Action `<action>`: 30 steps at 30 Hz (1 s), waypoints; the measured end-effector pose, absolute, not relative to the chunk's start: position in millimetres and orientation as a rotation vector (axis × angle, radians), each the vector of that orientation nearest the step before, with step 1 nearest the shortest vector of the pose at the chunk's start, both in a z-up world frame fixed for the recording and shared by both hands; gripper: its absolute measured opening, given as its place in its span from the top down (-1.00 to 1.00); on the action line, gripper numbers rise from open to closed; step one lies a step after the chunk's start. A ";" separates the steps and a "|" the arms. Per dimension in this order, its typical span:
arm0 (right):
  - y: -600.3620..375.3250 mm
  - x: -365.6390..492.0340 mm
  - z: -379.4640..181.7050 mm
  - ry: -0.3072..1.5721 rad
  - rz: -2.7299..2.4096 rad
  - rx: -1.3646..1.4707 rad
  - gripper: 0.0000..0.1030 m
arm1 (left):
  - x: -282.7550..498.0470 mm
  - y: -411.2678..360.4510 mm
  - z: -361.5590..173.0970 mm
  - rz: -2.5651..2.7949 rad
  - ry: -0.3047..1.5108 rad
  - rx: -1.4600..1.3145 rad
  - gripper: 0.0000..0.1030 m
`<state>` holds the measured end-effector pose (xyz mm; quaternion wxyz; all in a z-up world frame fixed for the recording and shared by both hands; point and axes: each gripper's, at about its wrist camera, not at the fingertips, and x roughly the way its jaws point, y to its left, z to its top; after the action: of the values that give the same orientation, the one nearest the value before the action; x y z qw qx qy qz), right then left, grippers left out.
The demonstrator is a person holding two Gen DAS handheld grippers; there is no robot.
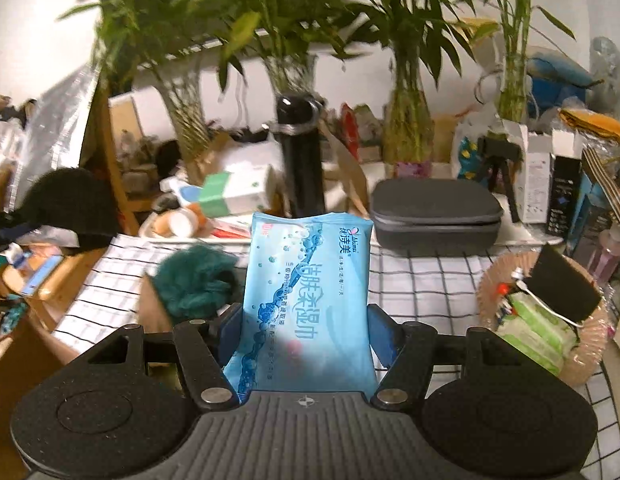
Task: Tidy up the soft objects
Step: 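Carry the sponge and wipes over the box and release both inside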
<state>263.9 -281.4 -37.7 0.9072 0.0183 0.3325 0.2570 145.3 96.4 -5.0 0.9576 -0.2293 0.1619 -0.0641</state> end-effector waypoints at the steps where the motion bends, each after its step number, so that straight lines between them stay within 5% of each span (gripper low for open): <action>1: -281.3 259.9 -35.5 0.679 0.544 0.044 -0.31 | 141.6 94.4 -3.9 -0.130 0.332 -0.465 0.24; 30: -258.0 151.3 -19.5 0.638 0.751 0.014 -0.31 | 34.5 11.8 33.5 -0.257 0.536 -0.108 0.24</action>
<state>151.3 -258.0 -19.5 0.8810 0.0069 0.3062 0.3606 34.5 11.8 33.5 0.9547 -0.0533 0.2639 -0.1267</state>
